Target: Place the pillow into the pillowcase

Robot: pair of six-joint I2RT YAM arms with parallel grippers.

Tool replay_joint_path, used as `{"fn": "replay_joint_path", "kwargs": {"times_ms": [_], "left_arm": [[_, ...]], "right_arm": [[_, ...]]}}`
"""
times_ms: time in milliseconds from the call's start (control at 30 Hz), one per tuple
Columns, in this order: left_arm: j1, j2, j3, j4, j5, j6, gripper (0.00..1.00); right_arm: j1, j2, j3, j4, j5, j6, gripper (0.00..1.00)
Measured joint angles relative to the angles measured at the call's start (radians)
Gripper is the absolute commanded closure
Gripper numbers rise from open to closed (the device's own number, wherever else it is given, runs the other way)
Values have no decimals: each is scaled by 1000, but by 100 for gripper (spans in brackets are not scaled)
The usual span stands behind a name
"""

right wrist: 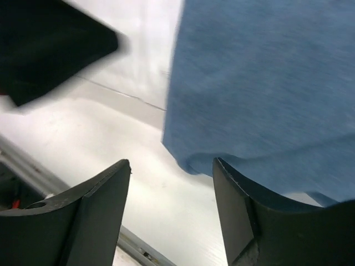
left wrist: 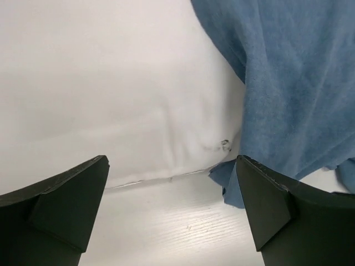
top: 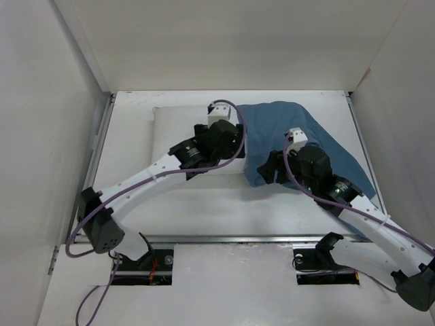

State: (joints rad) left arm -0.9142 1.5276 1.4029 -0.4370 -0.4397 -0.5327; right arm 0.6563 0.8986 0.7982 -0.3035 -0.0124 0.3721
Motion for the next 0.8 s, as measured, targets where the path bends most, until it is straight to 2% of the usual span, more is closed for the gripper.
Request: {"fn": "replay_joint_path", "kwargs": {"times_ms": [133, 233, 333, 367, 433, 633, 800], "left_arm": [[9, -114, -37, -35, -69, -8, 0], [43, -134, -52, -84, -103, -50, 0], [112, -166, -125, -100, -110, -87, 0], [142, -187, -163, -105, -102, -100, 0], [196, -239, -220, -109, -85, -127, 0], [300, -489, -336, -138, -65, -231, 0], [327, -681, -387, -202, -82, -300, 0]], "right_arm": [[0, 22, 50, -83, 77, -14, 25], [17, 89, 113, -116, 93, -49, 25], [84, 191, 217, -137, 119, -111, 16], [114, 233, 264, -143, 129, -135, 8], [171, 336, 374, -143, 152, -190, 0], [295, 678, 675, -132, 196, -416, 0], [317, 961, 881, -116, 267, -591, 0]]}}
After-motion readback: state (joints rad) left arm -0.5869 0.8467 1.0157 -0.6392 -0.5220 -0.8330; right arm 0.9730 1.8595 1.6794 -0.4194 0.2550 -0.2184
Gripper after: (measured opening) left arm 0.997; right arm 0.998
